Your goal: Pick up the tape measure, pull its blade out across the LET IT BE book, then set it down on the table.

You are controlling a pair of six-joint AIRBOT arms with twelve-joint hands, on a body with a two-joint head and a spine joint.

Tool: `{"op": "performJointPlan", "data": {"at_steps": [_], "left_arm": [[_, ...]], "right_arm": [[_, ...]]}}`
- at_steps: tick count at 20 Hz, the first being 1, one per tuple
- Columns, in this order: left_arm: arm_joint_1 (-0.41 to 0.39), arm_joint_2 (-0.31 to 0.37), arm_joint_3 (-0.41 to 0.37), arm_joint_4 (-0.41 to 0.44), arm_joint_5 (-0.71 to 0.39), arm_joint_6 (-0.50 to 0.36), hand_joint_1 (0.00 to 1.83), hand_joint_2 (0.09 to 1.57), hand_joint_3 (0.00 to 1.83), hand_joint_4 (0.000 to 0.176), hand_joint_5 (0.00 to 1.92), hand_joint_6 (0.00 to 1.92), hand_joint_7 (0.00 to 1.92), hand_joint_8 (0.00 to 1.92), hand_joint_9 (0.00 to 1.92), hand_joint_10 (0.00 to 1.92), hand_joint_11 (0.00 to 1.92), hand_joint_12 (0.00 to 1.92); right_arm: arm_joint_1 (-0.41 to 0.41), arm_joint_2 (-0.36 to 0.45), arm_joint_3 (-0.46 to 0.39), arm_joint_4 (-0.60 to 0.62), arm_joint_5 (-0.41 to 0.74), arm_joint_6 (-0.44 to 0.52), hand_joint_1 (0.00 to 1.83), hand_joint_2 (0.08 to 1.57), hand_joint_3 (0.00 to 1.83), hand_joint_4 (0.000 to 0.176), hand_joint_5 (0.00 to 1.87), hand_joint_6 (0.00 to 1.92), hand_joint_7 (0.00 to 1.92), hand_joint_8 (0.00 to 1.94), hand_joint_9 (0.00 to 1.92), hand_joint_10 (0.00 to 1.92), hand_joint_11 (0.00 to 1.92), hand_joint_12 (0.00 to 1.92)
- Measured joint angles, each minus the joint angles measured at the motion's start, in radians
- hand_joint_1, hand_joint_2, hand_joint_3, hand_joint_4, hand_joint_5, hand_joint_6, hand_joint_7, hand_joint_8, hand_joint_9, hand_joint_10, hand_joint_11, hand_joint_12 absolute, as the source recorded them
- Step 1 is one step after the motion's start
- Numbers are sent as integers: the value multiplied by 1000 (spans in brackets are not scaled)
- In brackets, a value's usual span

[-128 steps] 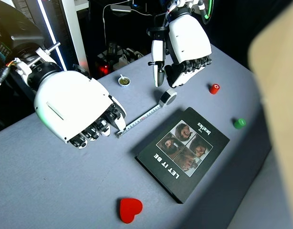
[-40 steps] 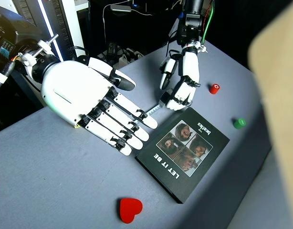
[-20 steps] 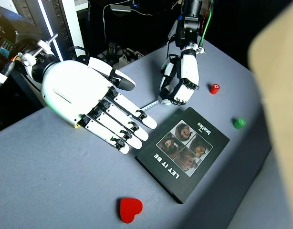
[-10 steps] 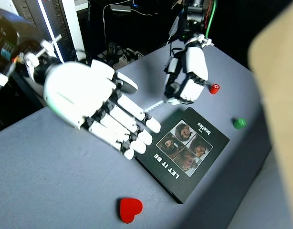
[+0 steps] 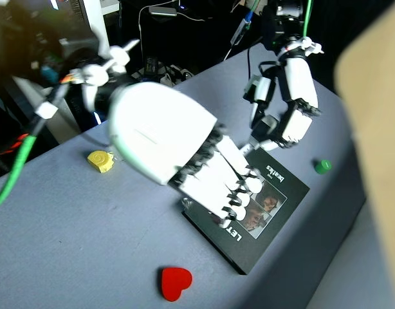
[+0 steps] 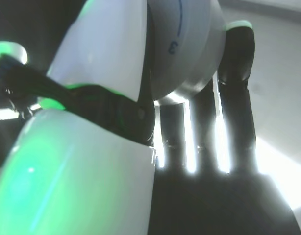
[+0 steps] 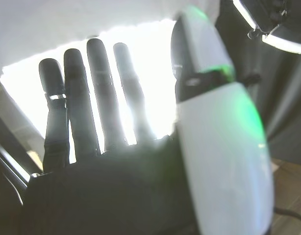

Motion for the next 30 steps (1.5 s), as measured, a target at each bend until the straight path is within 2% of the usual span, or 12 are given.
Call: {"op": "performJointPlan", "data": {"at_steps": [3,5,7,10,16,18,20,30], "left_arm": [[-8,3,27,32,24,-54,1486,1109,0,0,823,1090,986,723,996,1005,868,1546],[-8,10,51,128,30,-127,1486,1109,0,0,827,1089,986,719,989,1012,871,1541],[-8,14,65,183,28,-168,1486,1109,0,0,828,1090,986,720,989,1012,871,1541],[-24,15,85,193,24,-181,1486,1109,0,0,829,1085,981,731,992,1009,869,1544],[-53,15,112,198,23,-207,1485,1110,0,0,833,1090,977,730,987,1015,867,1545],[-53,14,119,261,18,-255,1485,1110,0,0,833,1088,976,731,990,1015,858,1553],[-48,11,123,283,10,-275,1485,1110,0,0,833,1087,976,732,991,1015,857,1554],[-48,2,140,315,-19,-290,1487,1106,0,0,837,1072,991,720,1010,990,848,1554]], "right_arm": [[37,-45,71,62,-29,-32,957,1137,0,0,693,27,758,16,698,35,345,1078],[69,-74,112,97,-42,-59,1000,1147,1,0,729,14,802,11,761,36,347,1069],[79,-87,119,116,-47,-77,1004,1149,1,0,735,12,814,12,776,37,369,1077],[78,-109,121,164,-57,-95,1034,1158,3,0,771,20,850,19,817,46,397,1085],[66,-156,154,163,-61,-97,1035,1158,1,0,797,12,881,13,852,39,421,1061],[63,-171,172,172,-64,-98,1043,1161,1,0,803,12,907,20,880,46,435,1063],[63,-180,183,171,-62,-98,1039,1160,0,0,804,11,909,18,889,47,451,1070],[32,-192,183,199,-44,-122,1047,1161,0,0,813,9,913,12,891,38,432,1061]]}}
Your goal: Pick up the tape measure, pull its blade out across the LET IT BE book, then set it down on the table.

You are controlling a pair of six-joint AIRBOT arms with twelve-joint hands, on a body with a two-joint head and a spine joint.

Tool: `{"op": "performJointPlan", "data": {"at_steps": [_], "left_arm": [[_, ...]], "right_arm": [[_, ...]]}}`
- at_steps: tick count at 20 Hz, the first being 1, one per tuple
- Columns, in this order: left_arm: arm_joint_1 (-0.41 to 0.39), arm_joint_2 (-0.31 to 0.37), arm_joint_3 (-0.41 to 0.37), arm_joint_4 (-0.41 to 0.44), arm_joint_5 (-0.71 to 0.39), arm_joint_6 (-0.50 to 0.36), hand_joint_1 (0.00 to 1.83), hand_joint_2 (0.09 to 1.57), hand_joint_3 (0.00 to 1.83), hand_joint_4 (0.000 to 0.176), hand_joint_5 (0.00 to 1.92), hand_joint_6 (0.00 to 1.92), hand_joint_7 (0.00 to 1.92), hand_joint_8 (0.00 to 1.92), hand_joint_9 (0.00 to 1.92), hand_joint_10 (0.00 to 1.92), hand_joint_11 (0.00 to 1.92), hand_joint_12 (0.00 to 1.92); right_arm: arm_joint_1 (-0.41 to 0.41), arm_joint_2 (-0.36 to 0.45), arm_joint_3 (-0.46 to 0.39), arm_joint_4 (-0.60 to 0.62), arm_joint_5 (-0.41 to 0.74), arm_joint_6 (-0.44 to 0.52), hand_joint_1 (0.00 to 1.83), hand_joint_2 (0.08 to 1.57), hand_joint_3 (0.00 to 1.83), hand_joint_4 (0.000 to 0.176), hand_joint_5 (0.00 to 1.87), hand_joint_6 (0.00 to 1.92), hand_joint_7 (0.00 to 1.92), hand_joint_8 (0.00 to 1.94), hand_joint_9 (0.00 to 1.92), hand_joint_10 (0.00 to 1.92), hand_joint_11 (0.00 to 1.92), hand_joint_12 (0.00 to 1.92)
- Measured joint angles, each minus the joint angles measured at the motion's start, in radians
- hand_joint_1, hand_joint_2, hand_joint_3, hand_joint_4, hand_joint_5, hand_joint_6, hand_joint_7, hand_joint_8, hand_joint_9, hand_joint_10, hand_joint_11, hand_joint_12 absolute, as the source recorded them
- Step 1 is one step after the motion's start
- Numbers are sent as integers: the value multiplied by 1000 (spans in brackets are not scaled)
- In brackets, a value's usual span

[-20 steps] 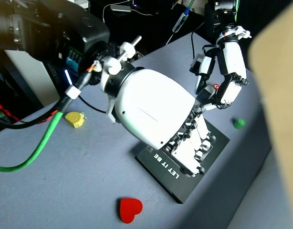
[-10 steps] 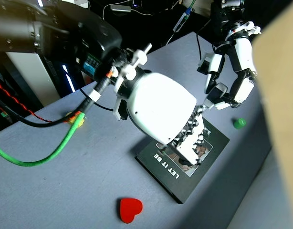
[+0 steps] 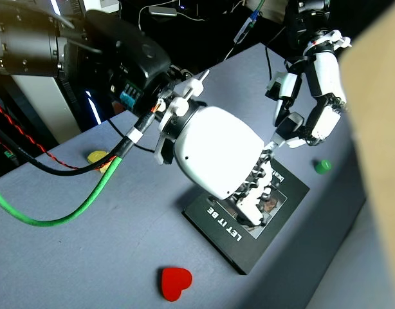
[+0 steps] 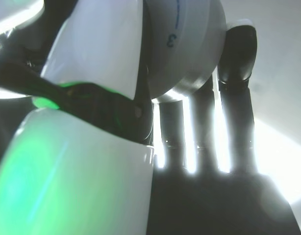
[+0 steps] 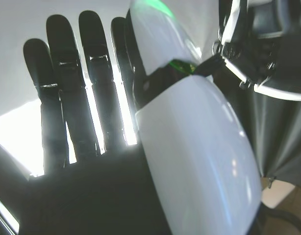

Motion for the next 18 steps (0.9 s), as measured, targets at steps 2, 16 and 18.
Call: {"op": "performJointPlan", "data": {"at_steps": [2,16,18], "left_arm": [[0,-2,0,9,-1,-4,1490,1104,0,0,839,1075,985,758,1016,977,848,1510],[6,-4,6,9,-16,-11,1487,1105,0,0,838,1062,986,723,1018,983,861,1547],[10,-4,6,8,-23,-12,1487,1105,0,0,837,1059,988,721,1018,983,861,1546]], "right_arm": [[-5,0,-8,10,-2,-2,1040,1160,0,0,813,9,911,10,884,33,432,1063],[-34,0,-8,-39,2,18,1030,1157,0,0,808,2,910,5,885,22,447,1077],[-34,0,-8,-44,2,24,1044,1161,1,0,816,5,914,6,892,24,455,1081]]}}
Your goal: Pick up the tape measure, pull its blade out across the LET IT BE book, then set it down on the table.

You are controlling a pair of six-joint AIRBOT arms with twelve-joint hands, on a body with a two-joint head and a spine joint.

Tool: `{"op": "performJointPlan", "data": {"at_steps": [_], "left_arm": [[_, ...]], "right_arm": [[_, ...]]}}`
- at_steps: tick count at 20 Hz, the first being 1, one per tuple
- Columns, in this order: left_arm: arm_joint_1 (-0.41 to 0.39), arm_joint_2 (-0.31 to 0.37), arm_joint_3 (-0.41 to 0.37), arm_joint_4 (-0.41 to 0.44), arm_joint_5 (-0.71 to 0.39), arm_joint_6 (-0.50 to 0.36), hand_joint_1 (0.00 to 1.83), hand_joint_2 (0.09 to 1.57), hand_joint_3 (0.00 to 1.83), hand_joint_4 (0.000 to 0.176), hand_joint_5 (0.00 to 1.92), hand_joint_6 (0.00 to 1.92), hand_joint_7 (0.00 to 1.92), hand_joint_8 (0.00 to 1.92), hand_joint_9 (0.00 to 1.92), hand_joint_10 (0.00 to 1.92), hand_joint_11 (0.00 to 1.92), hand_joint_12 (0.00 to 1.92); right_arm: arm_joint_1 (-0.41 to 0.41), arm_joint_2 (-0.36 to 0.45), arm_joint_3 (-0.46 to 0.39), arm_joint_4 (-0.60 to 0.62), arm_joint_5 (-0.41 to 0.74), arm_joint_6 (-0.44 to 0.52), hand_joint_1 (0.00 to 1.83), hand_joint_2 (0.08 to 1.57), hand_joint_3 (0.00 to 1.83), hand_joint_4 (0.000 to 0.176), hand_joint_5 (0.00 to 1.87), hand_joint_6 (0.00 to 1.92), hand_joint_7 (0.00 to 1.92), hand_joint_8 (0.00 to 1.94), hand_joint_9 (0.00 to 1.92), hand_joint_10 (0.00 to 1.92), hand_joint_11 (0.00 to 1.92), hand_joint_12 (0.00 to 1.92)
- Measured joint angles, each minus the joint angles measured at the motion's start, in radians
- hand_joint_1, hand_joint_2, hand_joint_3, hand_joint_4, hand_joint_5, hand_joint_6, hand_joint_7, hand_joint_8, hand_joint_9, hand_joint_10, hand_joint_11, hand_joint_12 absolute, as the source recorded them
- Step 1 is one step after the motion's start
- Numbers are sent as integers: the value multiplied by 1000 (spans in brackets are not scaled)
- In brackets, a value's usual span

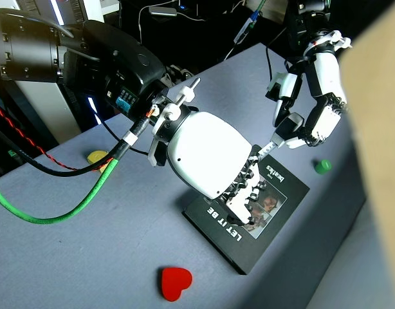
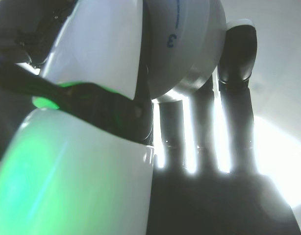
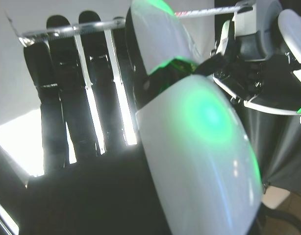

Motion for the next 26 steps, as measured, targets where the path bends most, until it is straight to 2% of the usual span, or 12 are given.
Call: {"op": "performJointPlan", "data": {"at_steps": [10,12,26], "left_arm": [[6,0,2,4,-4,-3,1491,1102,0,0,842,1067,977,770,1025,968,853,1497],[6,0,2,3,-5,-3,1487,1105,1,0,829,1063,986,727,1018,986,859,1548],[6,-1,2,3,-6,-6,1487,1106,0,0,840,1064,979,729,1026,977,841,1559]], "right_arm": [[0,-1,0,-22,1,3,1047,1162,1,0,820,3,913,3,888,17,447,1079],[-1,-1,0,-23,0,3,1048,1162,1,0,827,6,913,3,889,17,449,1079],[-11,-1,2,-31,0,3,1048,1161,0,0,824,2,920,4,889,12,446,1078]]}}
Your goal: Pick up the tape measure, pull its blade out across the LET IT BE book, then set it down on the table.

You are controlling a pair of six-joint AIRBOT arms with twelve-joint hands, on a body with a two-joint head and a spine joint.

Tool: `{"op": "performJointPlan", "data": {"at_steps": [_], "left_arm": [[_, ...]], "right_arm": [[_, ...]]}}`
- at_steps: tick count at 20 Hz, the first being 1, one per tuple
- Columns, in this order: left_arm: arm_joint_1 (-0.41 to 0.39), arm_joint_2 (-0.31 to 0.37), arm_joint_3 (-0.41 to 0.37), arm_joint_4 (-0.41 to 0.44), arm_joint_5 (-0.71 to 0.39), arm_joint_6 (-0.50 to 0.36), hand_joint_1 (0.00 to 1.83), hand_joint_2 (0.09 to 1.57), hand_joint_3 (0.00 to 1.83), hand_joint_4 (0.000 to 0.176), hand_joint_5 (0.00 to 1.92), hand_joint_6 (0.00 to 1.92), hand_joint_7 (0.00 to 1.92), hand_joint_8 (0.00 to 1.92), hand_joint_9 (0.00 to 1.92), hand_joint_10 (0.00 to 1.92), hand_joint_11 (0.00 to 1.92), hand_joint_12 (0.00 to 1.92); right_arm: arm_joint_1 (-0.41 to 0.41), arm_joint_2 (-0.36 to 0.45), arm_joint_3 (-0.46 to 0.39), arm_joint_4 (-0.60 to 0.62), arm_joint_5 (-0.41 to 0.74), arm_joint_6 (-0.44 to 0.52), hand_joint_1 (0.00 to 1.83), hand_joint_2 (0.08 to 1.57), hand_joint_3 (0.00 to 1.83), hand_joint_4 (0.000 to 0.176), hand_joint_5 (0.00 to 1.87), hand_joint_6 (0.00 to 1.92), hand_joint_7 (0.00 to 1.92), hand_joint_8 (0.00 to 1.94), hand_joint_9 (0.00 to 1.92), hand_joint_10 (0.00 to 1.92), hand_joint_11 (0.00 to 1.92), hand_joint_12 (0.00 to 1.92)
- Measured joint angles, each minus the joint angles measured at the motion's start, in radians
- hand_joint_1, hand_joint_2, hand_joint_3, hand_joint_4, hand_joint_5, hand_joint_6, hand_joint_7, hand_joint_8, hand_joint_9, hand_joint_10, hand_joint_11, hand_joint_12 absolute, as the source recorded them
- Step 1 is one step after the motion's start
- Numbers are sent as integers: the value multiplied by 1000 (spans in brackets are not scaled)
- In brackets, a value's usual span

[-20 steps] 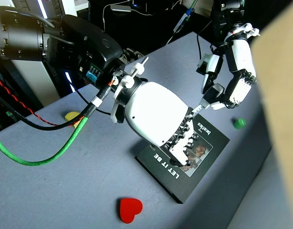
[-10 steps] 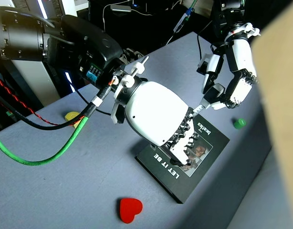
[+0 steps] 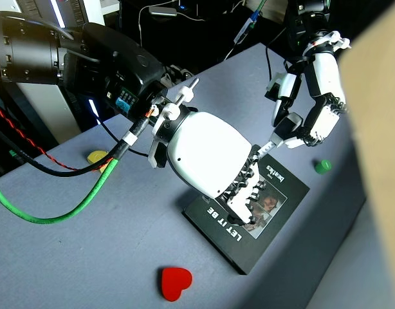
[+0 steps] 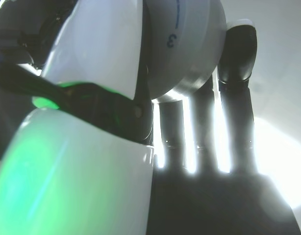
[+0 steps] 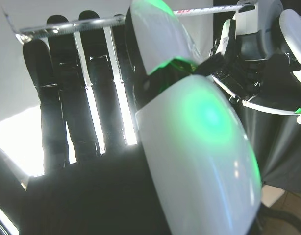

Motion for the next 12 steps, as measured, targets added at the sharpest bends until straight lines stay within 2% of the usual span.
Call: {"op": "performJointPlan", "data": {"at_steps": [12], "left_arm": [[3,0,0,0,-1,-3,1490,1104,0,0,845,1076,967,783,1026,969,834,1512]], "right_arm": [[0,0,0,-3,0,2,1038,1160,0,0,841,5,942,9,909,16,464,1084]]}}
